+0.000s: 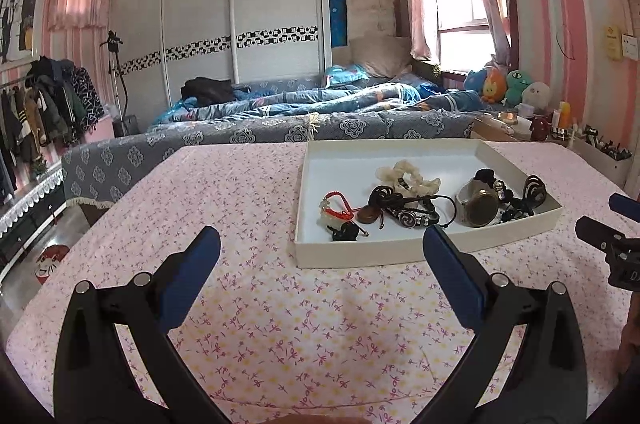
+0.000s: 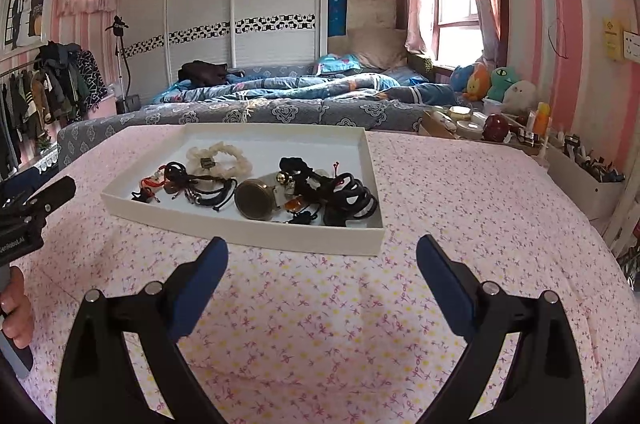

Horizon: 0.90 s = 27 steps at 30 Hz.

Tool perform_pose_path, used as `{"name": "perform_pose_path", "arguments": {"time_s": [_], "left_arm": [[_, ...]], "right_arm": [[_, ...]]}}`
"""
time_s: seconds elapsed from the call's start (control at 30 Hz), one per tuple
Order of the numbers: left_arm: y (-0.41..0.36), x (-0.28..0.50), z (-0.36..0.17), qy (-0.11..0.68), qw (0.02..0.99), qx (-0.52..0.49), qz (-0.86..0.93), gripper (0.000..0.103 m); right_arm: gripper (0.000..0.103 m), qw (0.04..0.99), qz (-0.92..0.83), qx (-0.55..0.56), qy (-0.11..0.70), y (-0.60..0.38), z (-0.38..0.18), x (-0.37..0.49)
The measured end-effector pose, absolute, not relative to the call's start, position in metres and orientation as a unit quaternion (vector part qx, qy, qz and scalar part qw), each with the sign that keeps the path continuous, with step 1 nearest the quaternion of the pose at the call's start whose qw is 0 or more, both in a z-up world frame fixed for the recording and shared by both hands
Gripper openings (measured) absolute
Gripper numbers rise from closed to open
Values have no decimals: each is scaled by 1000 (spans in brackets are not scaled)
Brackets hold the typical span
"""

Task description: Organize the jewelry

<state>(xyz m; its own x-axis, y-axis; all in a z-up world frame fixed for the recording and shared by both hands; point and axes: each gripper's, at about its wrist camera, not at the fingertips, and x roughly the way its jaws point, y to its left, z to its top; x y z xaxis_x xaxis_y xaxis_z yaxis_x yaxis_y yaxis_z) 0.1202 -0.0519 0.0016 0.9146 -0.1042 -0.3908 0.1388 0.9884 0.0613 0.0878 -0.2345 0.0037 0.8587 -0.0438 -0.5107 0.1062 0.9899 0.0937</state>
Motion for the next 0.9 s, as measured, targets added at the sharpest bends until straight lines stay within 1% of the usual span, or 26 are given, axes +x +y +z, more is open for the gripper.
{"name": "perform_pose_path", "arguments": {"time_s": [0.9], "left_arm": [[-52, 122, 1, 193, 979, 45, -56, 100]], "right_arm": [[95, 963, -43, 59, 261, -235, 4, 85]]}}
